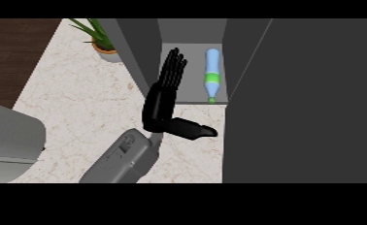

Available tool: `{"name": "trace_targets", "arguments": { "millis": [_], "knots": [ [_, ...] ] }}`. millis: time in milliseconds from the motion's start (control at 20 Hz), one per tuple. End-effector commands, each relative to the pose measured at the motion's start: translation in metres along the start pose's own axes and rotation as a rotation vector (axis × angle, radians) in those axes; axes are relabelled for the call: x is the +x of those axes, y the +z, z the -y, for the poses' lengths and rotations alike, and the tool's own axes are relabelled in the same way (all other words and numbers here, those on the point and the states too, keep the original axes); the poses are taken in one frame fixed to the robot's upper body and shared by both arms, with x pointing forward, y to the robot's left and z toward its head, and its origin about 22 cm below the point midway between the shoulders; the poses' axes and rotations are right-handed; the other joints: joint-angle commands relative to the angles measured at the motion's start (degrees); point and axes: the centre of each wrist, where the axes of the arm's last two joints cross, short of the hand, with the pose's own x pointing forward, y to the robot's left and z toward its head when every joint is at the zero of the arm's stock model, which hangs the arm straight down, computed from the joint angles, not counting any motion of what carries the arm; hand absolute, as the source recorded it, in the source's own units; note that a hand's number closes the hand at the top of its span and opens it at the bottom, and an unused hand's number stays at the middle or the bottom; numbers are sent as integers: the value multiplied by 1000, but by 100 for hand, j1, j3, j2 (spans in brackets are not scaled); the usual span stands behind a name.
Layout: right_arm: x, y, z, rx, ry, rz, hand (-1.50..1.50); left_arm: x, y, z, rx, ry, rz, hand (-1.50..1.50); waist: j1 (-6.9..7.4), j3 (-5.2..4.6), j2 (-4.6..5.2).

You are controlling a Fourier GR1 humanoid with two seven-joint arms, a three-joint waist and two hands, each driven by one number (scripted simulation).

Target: Pick up the bottled water, place it into the cabinet and close the cabinet

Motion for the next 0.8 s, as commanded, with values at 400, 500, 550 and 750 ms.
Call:
{"name": "trace_targets", "arguments": {
  "millis": [400, 500, 550, 750],
  "knots": [
    [45, -3, -2, 385, 132, -71, 150, 42, 70, -38, 15, 23, -49, 150, -13, -2, 18],
    [50, -7, -10, 454, 137, -51, 150, 49, 91, -32, 28, 50, -41, -150, 24, -5, 4],
    [52, -3, -16, 482, 121, -56, 150, 60, 87, -42, 52, 21, -16, -150, -53, -5, -26],
    [61, -7, -16, 560, 158, 13, 150, 73, 107, -74, 115, -8, -6, -150, -79, -5, -16]
  ]
}}
